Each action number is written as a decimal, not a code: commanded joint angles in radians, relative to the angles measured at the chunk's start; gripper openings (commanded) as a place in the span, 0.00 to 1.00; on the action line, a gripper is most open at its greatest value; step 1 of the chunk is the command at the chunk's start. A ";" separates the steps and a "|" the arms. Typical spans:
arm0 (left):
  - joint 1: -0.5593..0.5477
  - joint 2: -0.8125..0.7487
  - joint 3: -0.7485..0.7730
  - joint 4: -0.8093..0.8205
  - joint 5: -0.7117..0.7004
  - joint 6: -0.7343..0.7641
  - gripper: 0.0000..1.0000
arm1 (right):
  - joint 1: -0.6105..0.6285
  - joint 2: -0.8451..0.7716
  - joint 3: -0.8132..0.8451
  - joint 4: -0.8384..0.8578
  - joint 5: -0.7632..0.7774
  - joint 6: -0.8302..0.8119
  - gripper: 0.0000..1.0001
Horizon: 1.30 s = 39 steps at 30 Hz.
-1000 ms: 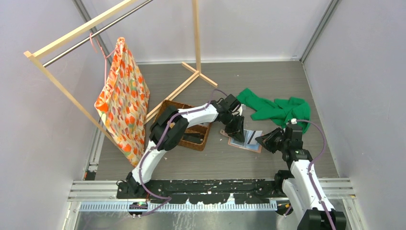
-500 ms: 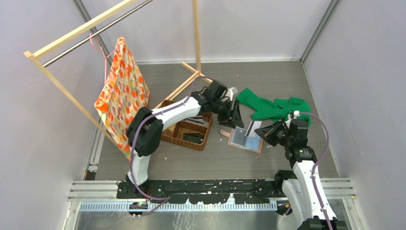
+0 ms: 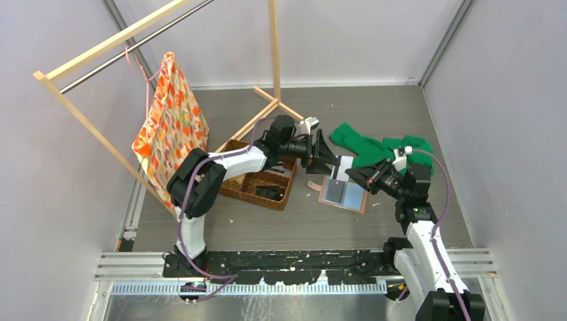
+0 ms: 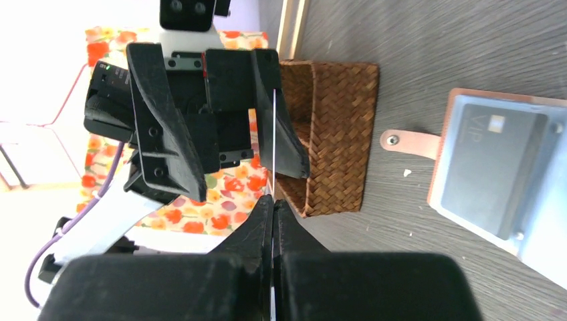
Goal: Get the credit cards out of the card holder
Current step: Place the credit card in the storage box.
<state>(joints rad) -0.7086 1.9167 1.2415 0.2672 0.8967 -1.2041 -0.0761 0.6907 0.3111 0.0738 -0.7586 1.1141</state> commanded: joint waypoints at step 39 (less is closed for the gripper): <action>0.005 -0.164 0.412 -1.122 -1.224 1.382 0.00 | 0.002 0.105 0.117 -0.243 0.034 -0.214 0.85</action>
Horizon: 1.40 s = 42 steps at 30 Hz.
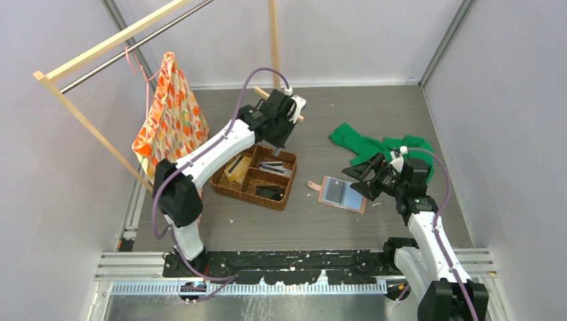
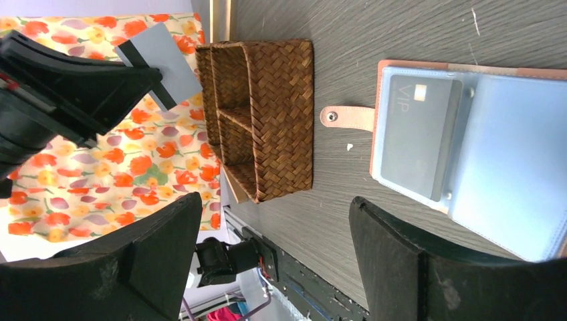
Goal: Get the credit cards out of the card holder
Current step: Place the credit card in the storage box.
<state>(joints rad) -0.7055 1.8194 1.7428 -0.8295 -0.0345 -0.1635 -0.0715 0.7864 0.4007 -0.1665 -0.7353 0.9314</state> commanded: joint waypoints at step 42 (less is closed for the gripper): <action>-0.072 -0.195 -0.704 0.600 -0.093 1.098 0.00 | -0.002 0.030 0.004 0.012 0.021 -0.030 0.85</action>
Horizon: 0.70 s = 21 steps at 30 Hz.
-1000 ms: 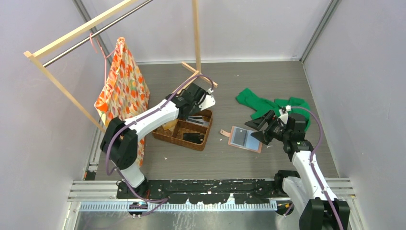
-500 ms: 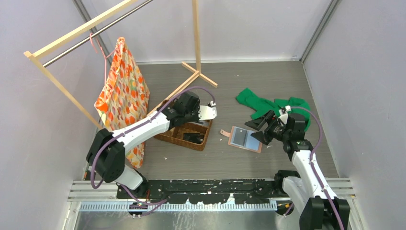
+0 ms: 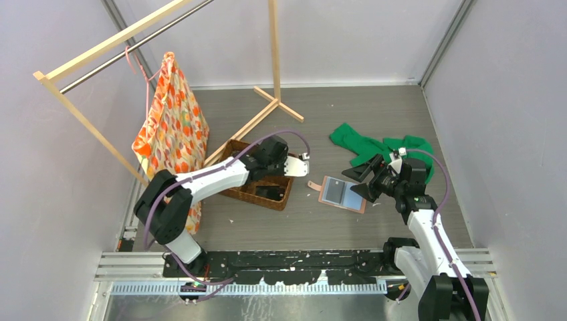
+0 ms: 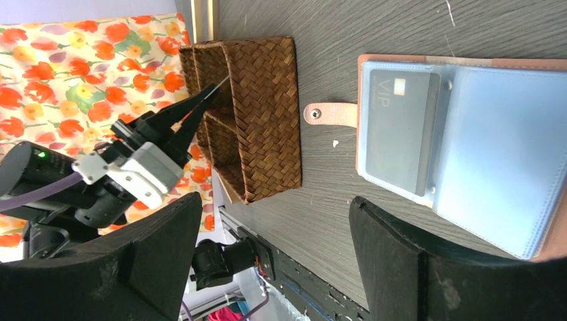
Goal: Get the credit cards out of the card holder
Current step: Place the credit card in the storage box.
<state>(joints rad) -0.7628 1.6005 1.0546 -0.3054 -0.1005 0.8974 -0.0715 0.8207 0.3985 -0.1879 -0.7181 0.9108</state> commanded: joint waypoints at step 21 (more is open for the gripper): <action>-0.029 0.004 0.067 -0.195 -0.013 -0.016 0.19 | -0.002 0.003 0.011 0.034 0.003 -0.015 0.85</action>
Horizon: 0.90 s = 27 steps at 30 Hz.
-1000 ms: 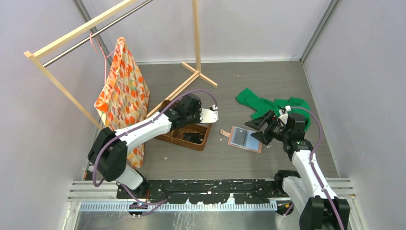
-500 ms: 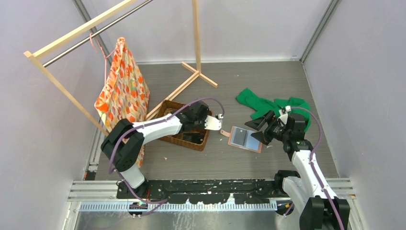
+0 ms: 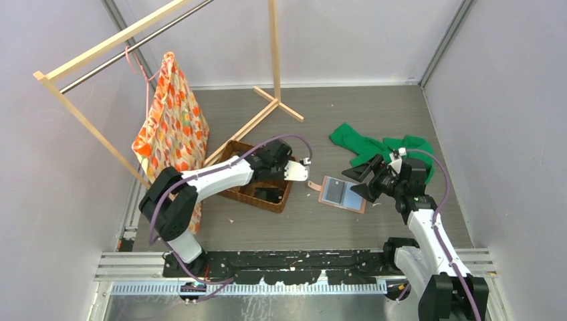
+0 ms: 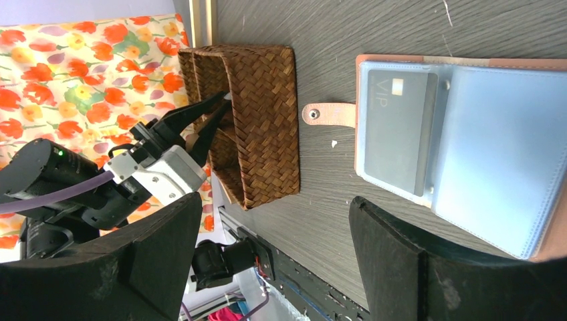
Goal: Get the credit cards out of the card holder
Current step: Place the credit card in the storage box, then remove the credit card from the card holder.
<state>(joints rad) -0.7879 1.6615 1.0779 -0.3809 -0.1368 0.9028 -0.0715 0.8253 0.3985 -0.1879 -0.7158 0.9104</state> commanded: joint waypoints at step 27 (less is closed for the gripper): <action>-0.024 -0.113 0.459 -0.168 0.147 -0.956 0.36 | 0.010 0.029 0.049 -0.035 0.075 -0.051 0.84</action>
<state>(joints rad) -0.8104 1.4677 1.3903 -0.5358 -0.0326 0.3851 -0.0711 0.8364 0.4026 -0.2157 -0.6746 0.8825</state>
